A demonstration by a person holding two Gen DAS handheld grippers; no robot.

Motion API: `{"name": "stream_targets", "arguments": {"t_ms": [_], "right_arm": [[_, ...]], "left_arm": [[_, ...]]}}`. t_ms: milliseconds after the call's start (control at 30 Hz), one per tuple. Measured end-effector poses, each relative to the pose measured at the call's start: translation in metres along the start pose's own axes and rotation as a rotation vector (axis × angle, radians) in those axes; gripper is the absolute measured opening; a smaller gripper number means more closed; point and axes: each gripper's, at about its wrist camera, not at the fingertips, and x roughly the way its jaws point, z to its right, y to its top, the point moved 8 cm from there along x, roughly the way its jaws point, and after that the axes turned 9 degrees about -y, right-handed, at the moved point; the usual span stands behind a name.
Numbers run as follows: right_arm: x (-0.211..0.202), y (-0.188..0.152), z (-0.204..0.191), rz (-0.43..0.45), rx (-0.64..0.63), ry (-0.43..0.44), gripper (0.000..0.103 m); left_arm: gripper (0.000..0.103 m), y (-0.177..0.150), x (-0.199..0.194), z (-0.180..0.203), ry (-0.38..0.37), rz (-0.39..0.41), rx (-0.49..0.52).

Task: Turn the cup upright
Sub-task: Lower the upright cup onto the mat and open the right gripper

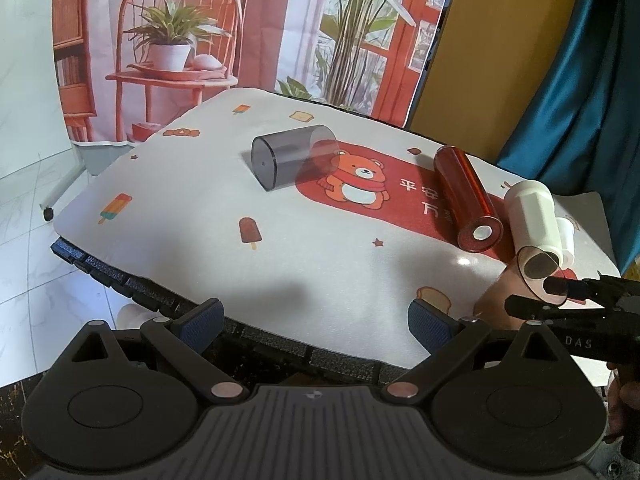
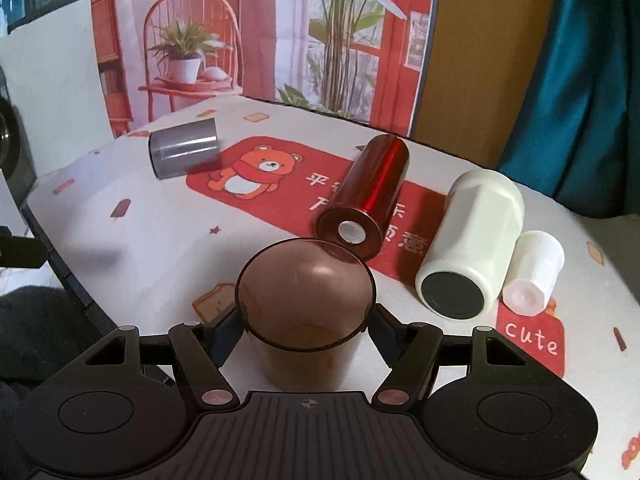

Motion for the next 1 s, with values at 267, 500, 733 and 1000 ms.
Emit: {"name": "stream_targets", "arguments": {"t_ms": [267, 500, 733, 1000], "right_arm": [[-0.005, -0.002, 0.014, -0.031, 0.122, 0.036, 0.083], [-0.038, -0.004, 0.028, -0.079, 0.191, 0.031, 0.102], [-0.075, -0.011, 0.034, -0.111, 0.271, 0.006, 0.103], [-0.115, -0.015, 0.023, -0.092, 0.308, -0.015, 0.103]], "left_arm": [[0.1, 0.0, -0.001, 0.002, -0.004, -0.003, 0.0], [0.1, 0.006, -0.013, 0.023, -0.046, 0.019, 0.092], [0.103, 0.018, -0.037, 0.046, -0.093, 0.051, 0.159], [0.103, 0.025, -0.073, 0.058, -0.07, 0.069, 0.197]]}}
